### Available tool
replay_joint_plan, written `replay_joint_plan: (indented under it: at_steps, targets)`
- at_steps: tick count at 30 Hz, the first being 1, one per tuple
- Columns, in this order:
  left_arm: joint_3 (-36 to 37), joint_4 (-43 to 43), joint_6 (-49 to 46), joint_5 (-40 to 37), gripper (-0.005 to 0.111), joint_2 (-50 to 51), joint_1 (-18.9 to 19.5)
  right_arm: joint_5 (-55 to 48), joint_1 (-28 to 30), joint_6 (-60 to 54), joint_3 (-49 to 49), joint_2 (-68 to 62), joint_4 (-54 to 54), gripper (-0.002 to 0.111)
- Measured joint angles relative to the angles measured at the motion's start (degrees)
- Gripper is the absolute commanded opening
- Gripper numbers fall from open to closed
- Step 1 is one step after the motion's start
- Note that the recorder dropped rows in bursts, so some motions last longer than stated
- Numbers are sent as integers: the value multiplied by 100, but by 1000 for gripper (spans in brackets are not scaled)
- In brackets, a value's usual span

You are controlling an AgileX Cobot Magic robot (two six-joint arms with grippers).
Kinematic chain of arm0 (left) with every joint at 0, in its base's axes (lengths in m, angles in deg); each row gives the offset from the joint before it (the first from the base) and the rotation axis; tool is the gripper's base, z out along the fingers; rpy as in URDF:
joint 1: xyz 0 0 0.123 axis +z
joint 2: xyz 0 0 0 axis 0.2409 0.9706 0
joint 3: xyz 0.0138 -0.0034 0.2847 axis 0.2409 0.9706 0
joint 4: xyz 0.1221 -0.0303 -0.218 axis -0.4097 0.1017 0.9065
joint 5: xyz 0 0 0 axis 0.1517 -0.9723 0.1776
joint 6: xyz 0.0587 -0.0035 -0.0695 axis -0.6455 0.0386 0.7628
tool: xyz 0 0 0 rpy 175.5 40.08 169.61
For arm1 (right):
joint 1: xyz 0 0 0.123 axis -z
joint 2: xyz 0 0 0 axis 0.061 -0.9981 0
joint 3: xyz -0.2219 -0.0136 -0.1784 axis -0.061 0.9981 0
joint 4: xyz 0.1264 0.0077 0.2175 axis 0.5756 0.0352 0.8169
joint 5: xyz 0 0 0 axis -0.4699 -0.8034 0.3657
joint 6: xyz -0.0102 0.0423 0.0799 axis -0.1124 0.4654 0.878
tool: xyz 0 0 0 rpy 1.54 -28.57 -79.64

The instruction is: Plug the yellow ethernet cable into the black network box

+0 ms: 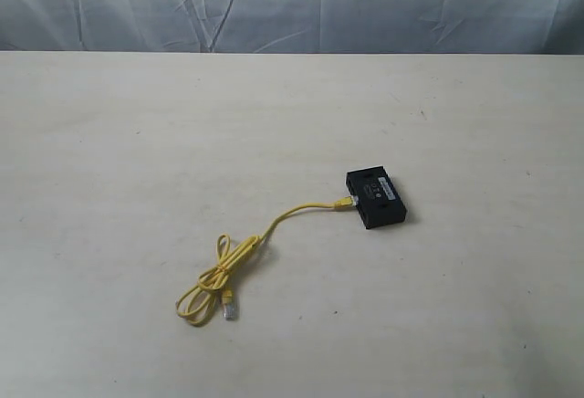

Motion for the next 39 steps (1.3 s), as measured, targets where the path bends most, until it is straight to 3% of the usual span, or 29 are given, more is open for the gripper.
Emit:
replay_joint_plan:
  at_steps: [7, 10, 18, 20, 23, 26, 35, 39]
  targets:
    - [0, 0, 0, 0, 0, 0, 0, 0, 0, 0, 0, 0, 0, -1]
    - [0, 27, 0, 11, 0, -118, 174, 0, 0, 0, 0, 0, 0, -1]
    - [265, 1316, 10, 22, 0, -1012, 1896, 4, 0, 0, 0, 0, 0, -1]
    - [577, 1393, 10, 22, 0, -1297, 2300, 4, 0, 0, 0, 0, 0, -1]
    - [1189, 1356, 19, 34, 0, -1700, 2567, 4, 0, 0, 0, 0, 0, -1]
    - [2007, 1317, 20, 279, 0, -2195, 2604, 4, 0, 0, 0, 0, 0, -1]
    - [4478, 1158, 20, 1993, 0, -3545, 2604, 4, 0, 0, 0, 0, 0, -1]
    - [5002, 1158, 20, 2181, 0, -3752, 2604, 4, 0, 0, 9, 0, 0, -1]
